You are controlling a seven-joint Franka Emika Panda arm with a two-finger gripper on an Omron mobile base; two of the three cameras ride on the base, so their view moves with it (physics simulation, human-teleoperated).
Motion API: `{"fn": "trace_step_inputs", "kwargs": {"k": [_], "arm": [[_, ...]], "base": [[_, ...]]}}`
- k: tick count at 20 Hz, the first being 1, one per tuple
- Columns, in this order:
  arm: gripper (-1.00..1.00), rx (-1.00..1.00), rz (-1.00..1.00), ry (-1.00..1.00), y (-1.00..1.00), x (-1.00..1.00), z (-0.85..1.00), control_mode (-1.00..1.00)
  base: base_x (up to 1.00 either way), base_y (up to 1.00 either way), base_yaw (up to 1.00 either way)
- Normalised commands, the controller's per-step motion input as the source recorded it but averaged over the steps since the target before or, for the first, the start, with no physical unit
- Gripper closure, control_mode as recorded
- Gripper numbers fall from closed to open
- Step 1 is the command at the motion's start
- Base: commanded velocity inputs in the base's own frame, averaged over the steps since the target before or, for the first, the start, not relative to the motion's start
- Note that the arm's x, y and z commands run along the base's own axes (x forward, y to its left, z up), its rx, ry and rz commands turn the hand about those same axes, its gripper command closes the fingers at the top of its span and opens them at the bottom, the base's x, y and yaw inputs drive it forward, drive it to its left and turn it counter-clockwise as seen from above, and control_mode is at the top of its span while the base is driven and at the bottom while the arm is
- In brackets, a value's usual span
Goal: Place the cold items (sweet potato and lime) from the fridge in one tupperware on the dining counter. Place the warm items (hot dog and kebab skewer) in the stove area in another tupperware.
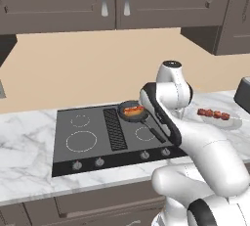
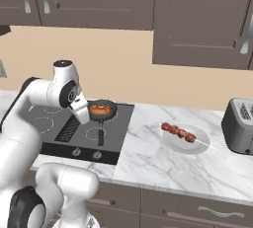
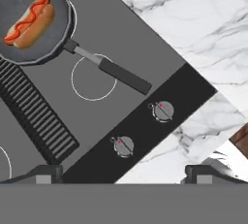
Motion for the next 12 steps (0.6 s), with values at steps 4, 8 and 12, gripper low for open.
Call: {"fn": "trace_step_inputs", "kwargs": {"k": [4, 8, 12], "arm": [[-1.0, 0.03, -0.21, 0.0, 0.0, 0.74, -0.34, -1.0], [-1.0, 0.01, -0.06, 0.0, 0.01, 0.81, -0.25, -1.0], [-1.0, 0.0, 0.0, 0.0, 0.0, 0.76, -0.32, -1.0]], "base": [[0.0, 0.0, 0.0], [0.0, 0.0, 0.0], [0.0, 0.0, 0.0]]}}
